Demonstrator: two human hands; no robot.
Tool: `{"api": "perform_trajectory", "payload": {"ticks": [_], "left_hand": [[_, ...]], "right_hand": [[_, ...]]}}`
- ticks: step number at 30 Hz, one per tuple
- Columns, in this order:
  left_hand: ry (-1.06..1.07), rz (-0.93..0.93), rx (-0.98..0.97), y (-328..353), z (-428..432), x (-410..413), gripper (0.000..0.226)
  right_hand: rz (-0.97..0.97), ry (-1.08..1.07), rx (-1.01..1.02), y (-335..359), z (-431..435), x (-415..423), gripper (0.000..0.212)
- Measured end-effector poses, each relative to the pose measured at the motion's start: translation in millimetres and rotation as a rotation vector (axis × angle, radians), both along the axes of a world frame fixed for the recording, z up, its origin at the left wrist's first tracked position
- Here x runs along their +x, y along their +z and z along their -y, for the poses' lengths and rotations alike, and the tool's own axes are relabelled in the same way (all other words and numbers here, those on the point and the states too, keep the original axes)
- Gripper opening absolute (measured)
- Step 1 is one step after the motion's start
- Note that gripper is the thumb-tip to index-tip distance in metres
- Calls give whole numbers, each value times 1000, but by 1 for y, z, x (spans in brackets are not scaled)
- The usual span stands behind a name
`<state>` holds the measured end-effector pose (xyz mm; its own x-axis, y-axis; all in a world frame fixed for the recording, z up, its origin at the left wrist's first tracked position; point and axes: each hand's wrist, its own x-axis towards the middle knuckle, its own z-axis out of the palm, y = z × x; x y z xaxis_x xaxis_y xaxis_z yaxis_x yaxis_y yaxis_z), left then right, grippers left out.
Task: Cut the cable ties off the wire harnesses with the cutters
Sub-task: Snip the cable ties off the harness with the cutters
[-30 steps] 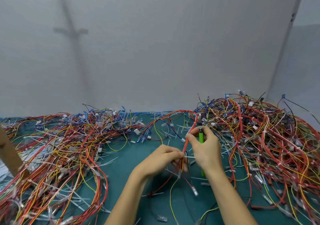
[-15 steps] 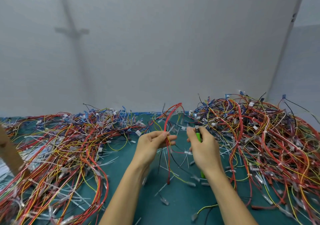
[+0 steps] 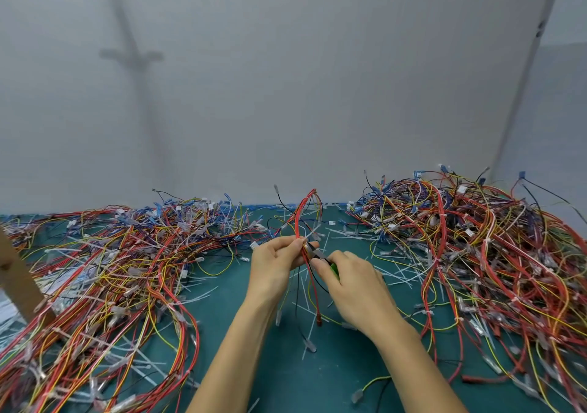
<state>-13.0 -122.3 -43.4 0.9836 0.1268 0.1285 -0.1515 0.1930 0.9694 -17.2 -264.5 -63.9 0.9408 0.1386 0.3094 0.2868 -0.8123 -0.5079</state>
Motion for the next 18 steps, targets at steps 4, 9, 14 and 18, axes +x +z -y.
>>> {"api": "perform_trajectory", "payload": {"ticks": [4, 9, 14, 18], "left_hand": [[-8, 12, -1, 1, 2, -2, 15], [-2, 14, -6, 2, 3, -2, 12], [-1, 12, 14, 2, 5, -3, 10], [-8, 13, 19, 2, 5, -3, 12]], "right_hand": [[27, -6, 7, -1, -1, 0, 43], [47, -18, 21, 0, -2, -1, 46], [54, -23, 40, 0, -2, -1, 47], [63, -30, 52, 0, -2, -1, 49]]}}
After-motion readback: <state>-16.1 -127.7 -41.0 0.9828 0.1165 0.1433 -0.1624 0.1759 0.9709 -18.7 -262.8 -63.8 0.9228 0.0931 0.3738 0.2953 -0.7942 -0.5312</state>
